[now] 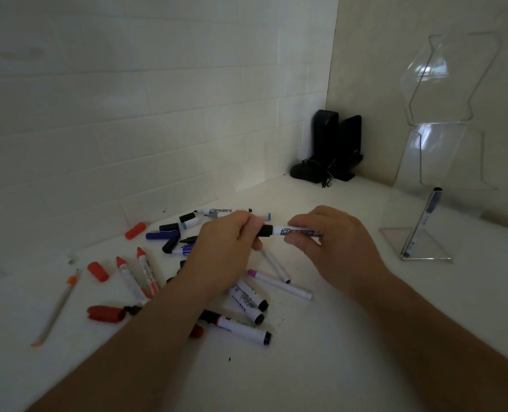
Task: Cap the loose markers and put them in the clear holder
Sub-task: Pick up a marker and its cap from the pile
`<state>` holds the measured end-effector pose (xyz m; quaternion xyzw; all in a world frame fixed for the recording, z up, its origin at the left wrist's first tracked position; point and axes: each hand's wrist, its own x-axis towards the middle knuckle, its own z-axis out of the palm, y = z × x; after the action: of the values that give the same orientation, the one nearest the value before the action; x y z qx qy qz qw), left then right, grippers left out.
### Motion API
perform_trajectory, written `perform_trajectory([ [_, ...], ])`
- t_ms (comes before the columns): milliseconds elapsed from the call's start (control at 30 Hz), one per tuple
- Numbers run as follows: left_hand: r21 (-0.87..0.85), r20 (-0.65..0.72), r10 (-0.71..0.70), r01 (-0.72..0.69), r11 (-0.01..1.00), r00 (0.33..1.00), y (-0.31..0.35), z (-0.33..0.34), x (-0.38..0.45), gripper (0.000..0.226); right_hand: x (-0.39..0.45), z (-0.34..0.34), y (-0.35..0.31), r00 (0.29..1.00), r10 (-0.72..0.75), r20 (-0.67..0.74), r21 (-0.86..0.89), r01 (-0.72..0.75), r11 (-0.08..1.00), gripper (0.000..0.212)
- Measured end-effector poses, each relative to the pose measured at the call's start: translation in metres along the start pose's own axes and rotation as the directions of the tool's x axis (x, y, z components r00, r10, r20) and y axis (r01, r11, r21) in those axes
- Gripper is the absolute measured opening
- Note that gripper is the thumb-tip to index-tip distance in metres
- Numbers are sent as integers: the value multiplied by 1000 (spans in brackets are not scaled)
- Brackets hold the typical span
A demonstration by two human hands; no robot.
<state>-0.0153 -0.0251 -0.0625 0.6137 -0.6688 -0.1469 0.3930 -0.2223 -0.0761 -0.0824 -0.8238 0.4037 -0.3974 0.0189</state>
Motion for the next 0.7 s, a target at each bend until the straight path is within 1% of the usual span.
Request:
perform_trajectory([
  [100,18,-19,-25,26,1000,999,2,2,-1,38,-1,1,-5,1000,-13,-23,9,13,1000,19],
  [233,40,-60,-18,21,999,998,7,8,1,40,-1,1,-9,999,-31,8,-16,32,999,36],
  [300,39,-76,-24,27,999,997,12,10,2,40,-1,1,-12,1000,-23,-2,-18,23,1000,37],
  [400,66,-60,-22,26,997,998,16,10,3,35,-3,2,-14,1000,3,2,-15,-3,1000,39],
  [500,117,-22,29,-26,993,999,18,8,2,29,-3,-3,-15,998,48,38,13,-49,999,33],
  [567,38,7,74,-74,997,997,20,8,-2,23,-3,-12,-15,996,80,35,-30,-79,996,27],
  [633,-55,-30,140,-141,988,990,23,8,-7,16,-2,-23,-19,997,57,48,-131,-51,990,26],
  [700,-112,-65,181,-187,976,981,25,8,-13,11,-1,-34,-29,995,35,96,-143,-21,989,22],
])
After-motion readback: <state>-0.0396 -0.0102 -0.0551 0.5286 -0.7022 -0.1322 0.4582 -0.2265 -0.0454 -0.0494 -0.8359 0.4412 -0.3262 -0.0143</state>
